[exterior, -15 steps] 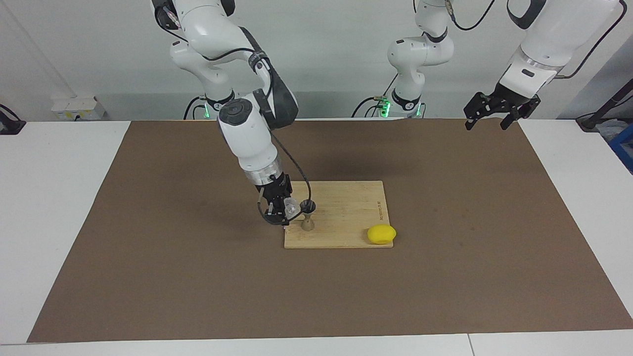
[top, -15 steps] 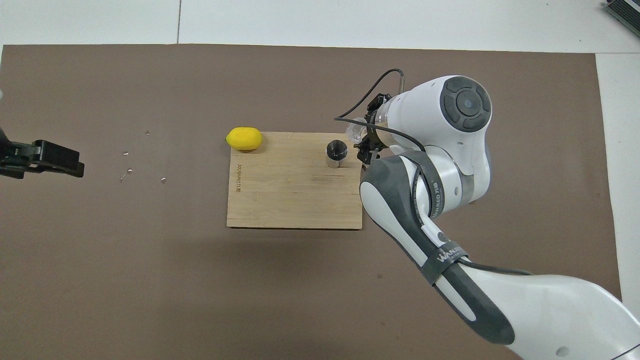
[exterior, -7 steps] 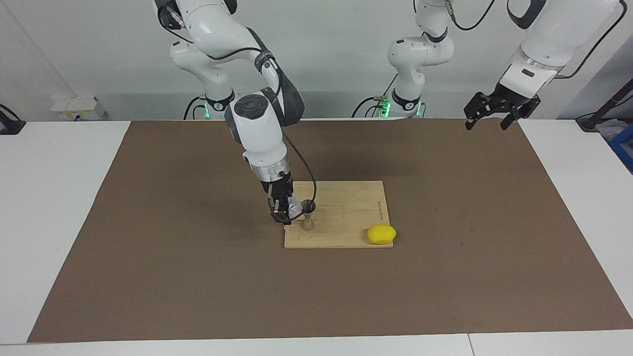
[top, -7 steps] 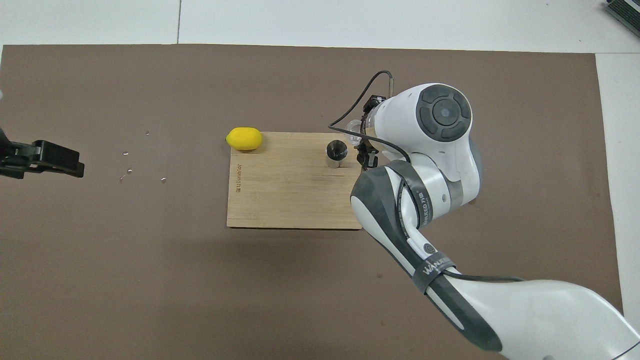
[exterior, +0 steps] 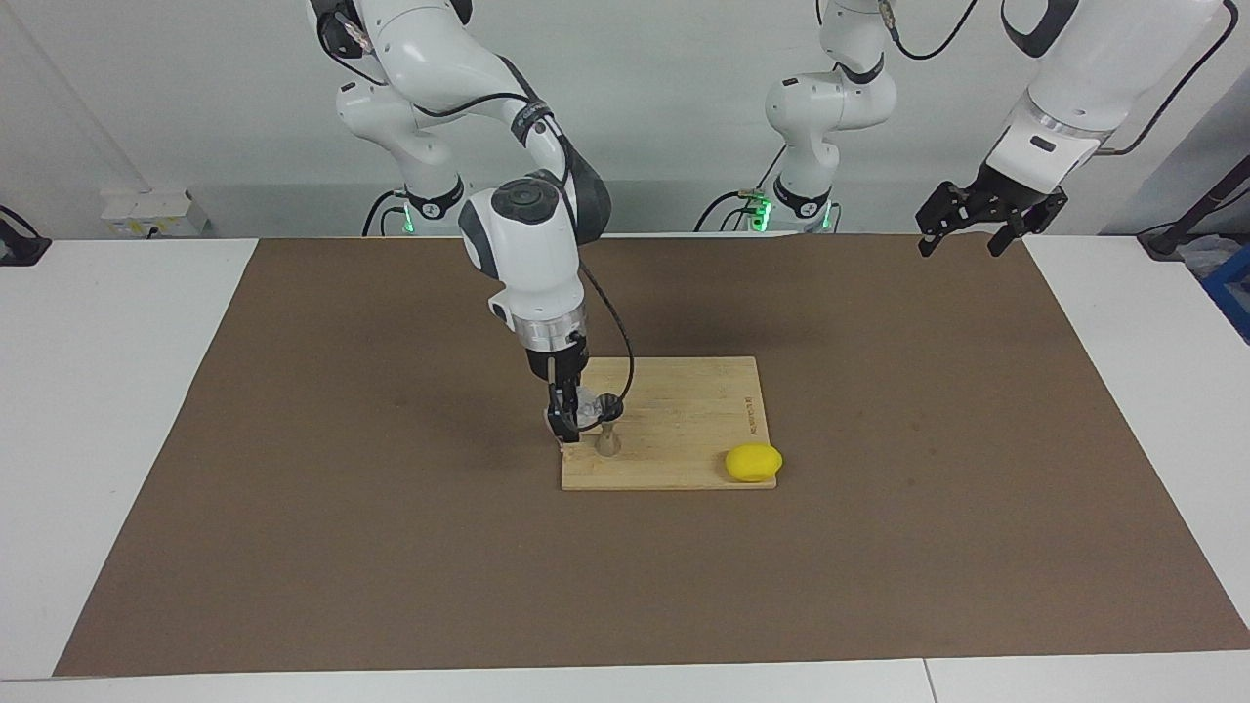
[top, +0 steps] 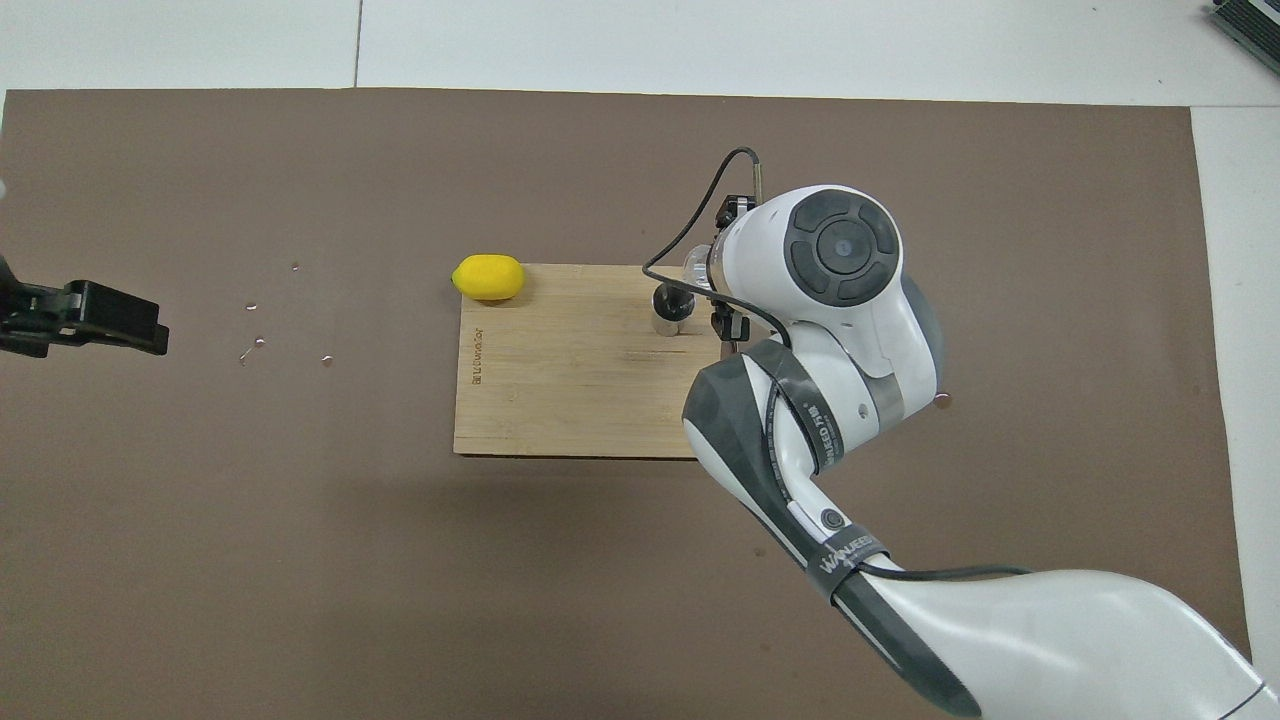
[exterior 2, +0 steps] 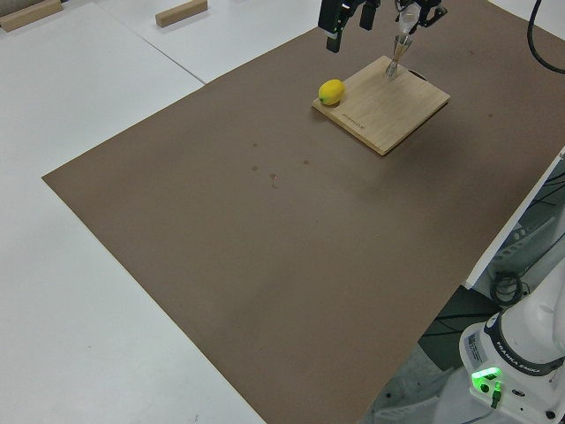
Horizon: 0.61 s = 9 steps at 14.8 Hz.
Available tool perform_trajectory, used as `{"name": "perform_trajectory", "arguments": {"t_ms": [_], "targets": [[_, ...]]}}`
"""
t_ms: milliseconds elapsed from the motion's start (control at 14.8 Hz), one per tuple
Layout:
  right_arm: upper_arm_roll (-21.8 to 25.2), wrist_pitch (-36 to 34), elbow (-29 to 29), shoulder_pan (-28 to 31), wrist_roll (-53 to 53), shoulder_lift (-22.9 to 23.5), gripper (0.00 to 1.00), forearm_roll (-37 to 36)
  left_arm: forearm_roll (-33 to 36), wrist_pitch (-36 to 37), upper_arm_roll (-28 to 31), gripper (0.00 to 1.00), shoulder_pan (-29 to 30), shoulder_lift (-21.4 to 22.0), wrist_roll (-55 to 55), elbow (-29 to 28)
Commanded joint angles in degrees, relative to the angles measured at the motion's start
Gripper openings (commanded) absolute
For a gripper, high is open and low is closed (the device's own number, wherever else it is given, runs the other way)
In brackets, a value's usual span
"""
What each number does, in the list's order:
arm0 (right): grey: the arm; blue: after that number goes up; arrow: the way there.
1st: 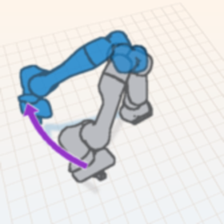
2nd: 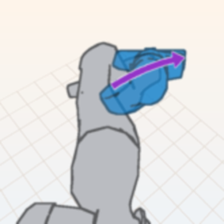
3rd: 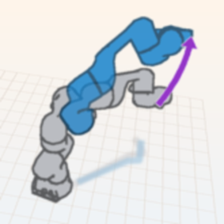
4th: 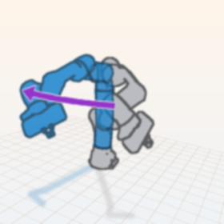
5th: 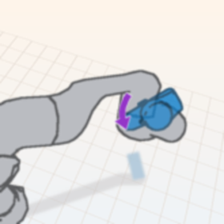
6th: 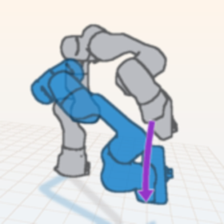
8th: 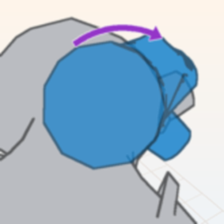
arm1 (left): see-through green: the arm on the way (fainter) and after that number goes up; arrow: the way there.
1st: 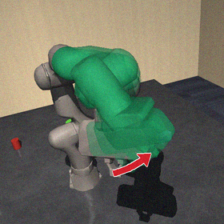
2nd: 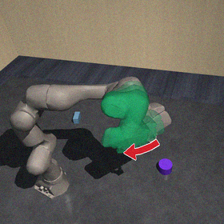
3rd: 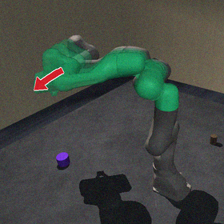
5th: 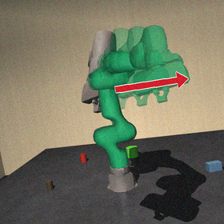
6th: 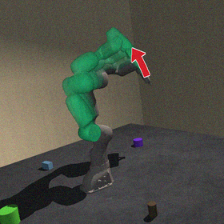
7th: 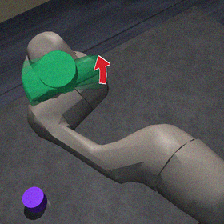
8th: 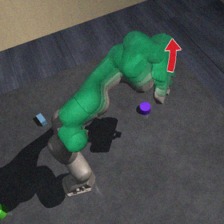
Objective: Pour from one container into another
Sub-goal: 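Tilt the clear glass with the right gripper over the dark cup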
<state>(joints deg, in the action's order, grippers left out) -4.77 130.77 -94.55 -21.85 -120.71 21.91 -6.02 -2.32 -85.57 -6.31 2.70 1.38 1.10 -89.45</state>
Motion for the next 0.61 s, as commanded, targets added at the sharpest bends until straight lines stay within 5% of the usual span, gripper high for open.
{"name": "perform_trajectory", "arguments": {"t_ms": [0, 542], "targets": [[0.1, 0.4, 0.8, -0.6, -1.8, 0.5, 0.06, -2.7, 0.7, 0.7, -0.4, 1.0, 0.6, 0.8, -0.5, -0.5], [0.0, -0.2, -0.5, -2.0, -1.6, 0.1, 0.05, -8.9, 0.7, 0.7, -0.4, 1.0, 0.6, 0.8, -0.5, -0.6]]}}
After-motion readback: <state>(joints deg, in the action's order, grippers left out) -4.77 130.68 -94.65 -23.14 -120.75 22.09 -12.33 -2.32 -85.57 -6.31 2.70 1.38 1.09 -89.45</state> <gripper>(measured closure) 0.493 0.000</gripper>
